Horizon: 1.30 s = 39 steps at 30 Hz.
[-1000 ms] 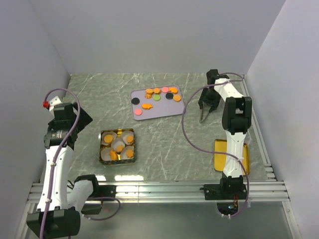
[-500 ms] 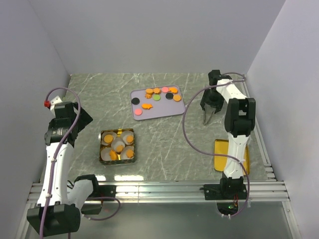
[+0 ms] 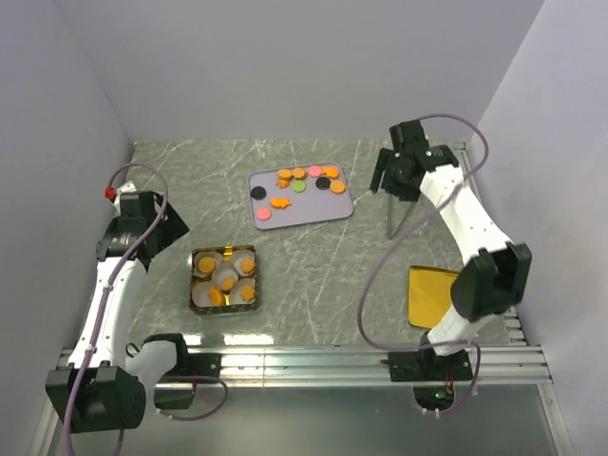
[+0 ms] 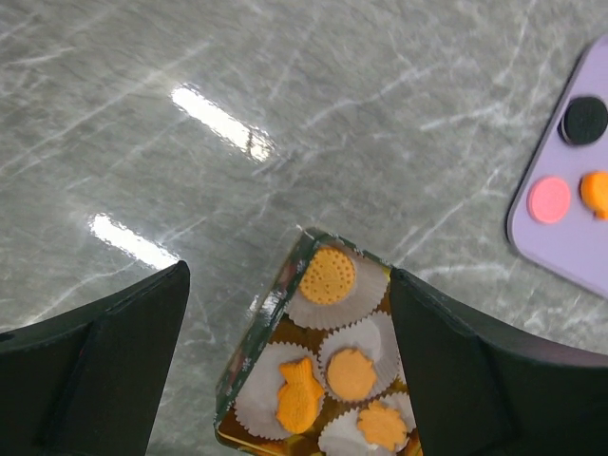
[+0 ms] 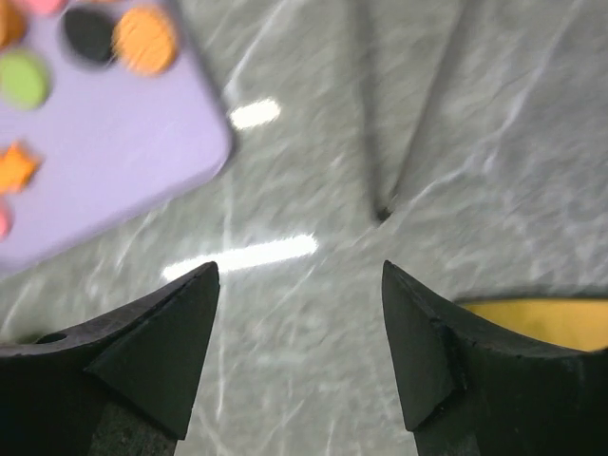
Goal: Pack the cookies
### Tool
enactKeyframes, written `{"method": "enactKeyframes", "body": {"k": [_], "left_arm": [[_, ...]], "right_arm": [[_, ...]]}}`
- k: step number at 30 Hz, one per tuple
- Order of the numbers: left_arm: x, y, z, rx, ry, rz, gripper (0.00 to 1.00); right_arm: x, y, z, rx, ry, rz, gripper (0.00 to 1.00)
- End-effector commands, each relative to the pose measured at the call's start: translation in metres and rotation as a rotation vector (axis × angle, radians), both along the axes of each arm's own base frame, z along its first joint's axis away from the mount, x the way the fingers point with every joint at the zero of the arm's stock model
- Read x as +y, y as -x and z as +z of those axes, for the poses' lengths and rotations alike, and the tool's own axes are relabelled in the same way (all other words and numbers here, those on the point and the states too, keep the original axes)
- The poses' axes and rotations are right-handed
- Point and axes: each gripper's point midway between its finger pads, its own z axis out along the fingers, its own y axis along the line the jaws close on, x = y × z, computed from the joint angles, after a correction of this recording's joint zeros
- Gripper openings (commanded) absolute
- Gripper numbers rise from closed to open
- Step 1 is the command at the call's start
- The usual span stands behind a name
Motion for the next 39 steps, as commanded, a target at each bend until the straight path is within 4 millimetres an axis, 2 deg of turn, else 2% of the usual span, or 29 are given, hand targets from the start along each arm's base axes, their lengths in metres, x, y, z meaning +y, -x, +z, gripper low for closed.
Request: {"method": "enactKeyframes", "body": {"k": [1,2,4,5,6,7,8,9,10,11,13,14,16,17,18,19,22,23,25,26,28,32,34,36,39], "left_arm": [[-0.010,-0.008,0.003,-0.014,0.002,-0.059,0.92],[-0.010,-0.008,0.002,-0.009,0.003,-0.062,0.92],[-0.012,-0.009,0.004,-0.020,0.007,-0.073,0.93],[-0.013,-0.009,0.004,-0.019,0.010,-0.084,0.93],[-0.015,-0.008,0.001,-0.005,0.015,-0.091,0.93],[-0.012,-0.008,0.001,0.012,0.007,-0.079,0.93],[-0.011,-0.010,-0.011,0.063,0.010,-0.065,0.93],[-0.009,-0.010,-0.019,0.094,0.005,-0.057,0.99],[-0.009,-0.010,-0.024,0.121,0.006,-0.058,0.99],[-0.009,-0.012,-0.033,0.152,0.011,-0.059,0.99],[-0.013,-0.013,-0.037,0.163,0.023,-0.073,1.00],[-0.016,-0.013,-0.033,0.148,0.023,-0.093,0.99],[-0.024,-0.014,-0.032,0.142,0.026,-0.123,0.99],[-0.028,-0.014,-0.038,0.165,0.027,-0.140,1.00],[-0.030,-0.015,-0.039,0.172,0.030,-0.148,1.00],[-0.031,-0.015,-0.043,0.180,0.036,-0.158,0.98],[-0.036,-0.017,-0.042,0.170,0.051,-0.186,0.99],[-0.046,-0.017,-0.040,0.162,0.052,-0.226,0.99],[-0.047,-0.018,-0.041,0.167,0.038,-0.221,0.99],[-0.049,-0.017,-0.047,0.189,0.037,-0.225,1.00],[-0.047,-0.015,-0.053,0.225,0.021,-0.207,0.99],[-0.044,-0.014,-0.074,0.320,0.011,-0.189,0.90],[-0.041,-0.012,-0.078,0.344,0.003,-0.177,0.86],[-0.042,-0.013,-0.080,0.348,0.004,-0.176,0.84],[-0.043,-0.013,-0.084,0.359,0.010,-0.183,0.77]], "right_arm": [[0.041,0.040,0.020,-0.050,-0.105,0.091,0.75],[0.061,0.058,0.013,-0.033,-0.125,0.141,0.75],[0.084,0.075,0.027,-0.095,-0.180,0.209,0.74],[0.095,0.087,0.021,-0.088,-0.193,0.239,0.74],[0.114,0.095,0.025,-0.119,-0.222,0.296,0.74],[0.120,0.104,0.034,-0.151,-0.244,0.320,0.74],[0.126,0.113,0.031,-0.143,-0.266,0.325,0.75],[0.132,0.119,0.034,-0.147,-0.281,0.338,0.75],[0.132,0.125,0.040,-0.162,-0.296,0.341,0.75],[0.133,0.130,0.037,-0.159,-0.303,0.343,0.75],[0.140,0.137,0.047,-0.212,-0.339,0.377,0.75],[0.140,0.142,0.043,-0.215,-0.341,0.385,0.75],[0.139,0.144,0.057,-0.277,-0.345,0.378,0.75],[0.136,0.145,0.064,-0.297,-0.345,0.362,0.75],[0.131,0.148,0.068,-0.305,-0.336,0.344,0.75],[0.121,0.149,0.080,-0.353,-0.344,0.276,0.74],[0.101,0.159,0.091,-0.408,-0.403,0.153,0.73],[0.099,0.163,0.088,-0.392,-0.447,0.099,0.72],[0.090,0.173,0.087,-0.387,-0.488,0.040,0.71],[0.088,0.176,0.077,-0.363,-0.519,-0.017,0.70],[0.085,0.183,0.074,-0.350,-0.556,-0.045,0.69],[0.079,0.189,0.076,-0.341,-0.490,0.006,0.69],[0.075,0.186,0.068,-0.324,-0.409,0.038,0.69],[0.074,0.184,0.074,-0.320,-0.370,0.061,0.70],[0.084,0.181,0.071,-0.312,-0.353,0.134,0.70]]}}
